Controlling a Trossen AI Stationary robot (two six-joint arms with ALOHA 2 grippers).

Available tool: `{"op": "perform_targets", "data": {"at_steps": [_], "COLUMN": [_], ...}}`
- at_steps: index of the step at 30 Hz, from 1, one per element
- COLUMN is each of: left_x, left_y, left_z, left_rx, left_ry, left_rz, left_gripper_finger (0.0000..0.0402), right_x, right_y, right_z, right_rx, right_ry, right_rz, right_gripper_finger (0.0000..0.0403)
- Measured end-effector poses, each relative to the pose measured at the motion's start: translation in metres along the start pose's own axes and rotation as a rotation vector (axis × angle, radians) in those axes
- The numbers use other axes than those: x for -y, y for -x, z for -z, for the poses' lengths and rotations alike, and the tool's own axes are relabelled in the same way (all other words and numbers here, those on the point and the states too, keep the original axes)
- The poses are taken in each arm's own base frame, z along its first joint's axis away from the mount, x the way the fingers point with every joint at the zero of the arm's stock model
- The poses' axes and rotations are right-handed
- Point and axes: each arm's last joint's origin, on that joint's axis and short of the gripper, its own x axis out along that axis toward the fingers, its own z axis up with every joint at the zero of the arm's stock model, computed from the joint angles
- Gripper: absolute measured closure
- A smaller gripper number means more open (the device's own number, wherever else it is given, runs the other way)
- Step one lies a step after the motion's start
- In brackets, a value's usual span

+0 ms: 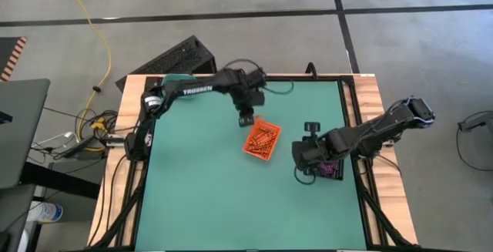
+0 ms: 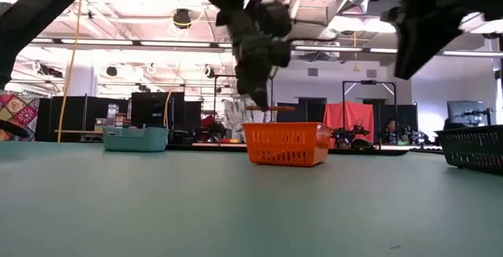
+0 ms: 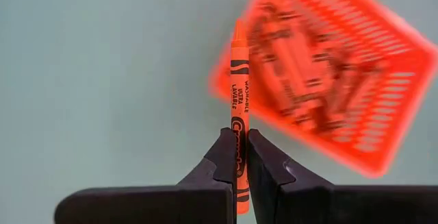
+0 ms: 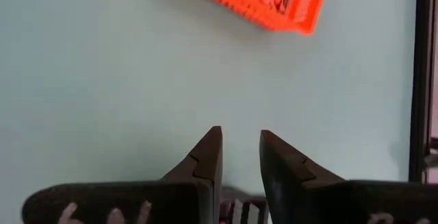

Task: Sort crayons
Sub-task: Put the orange crayon into the orange bin

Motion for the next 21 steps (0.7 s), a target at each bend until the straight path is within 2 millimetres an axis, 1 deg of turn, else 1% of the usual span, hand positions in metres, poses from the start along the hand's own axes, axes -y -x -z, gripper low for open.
{"op": "perform_targets", "data": {"at_steps": [3, 6, 9, 15, 18, 21], "left_x": [0.035, 0.068, 0.092, 0.132, 0.143, 0.15], "left_y": [-0.009, -0.016, -0.021, -0.029, -0.036, -0.043], "left_z": [-0.007, -0.014, -0.018, -0.026, -0.023, -0.019], "left_rx": [-0.006, 0.023, 0.045, 0.141, 0.143, 0.15], "left_ry": [-0.006, -0.015, -0.002, 0.006, 0.01, -0.004], "left_rz": [0.029, 0.028, 0.003, -0.017, -0.025, -0.062], "left_gripper_finger": [0.0401, 0.0401, 0.0401, 0.0401, 0.0401, 0.0401], "right_x": [-0.009, -0.021, -0.035, -0.058, -0.066, -0.072], "right_y": [0.005, 0.013, 0.021, 0.038, 0.044, 0.048], "right_z": [0.008, 0.016, 0.026, 0.045, 0.053, 0.058], "right_rx": [-0.023, -0.023, -0.009, 0.054, 0.084, 0.119], "right_ry": [0.0, 0.002, 0.024, 0.049, 0.042, 0.038], "right_rz": [0.022, 0.039, 0.048, 0.073, 0.081, 0.082], "right_gripper_finger": [0.0311, 0.0311, 0.0311, 0.0311, 0.0311, 0.0311]}}
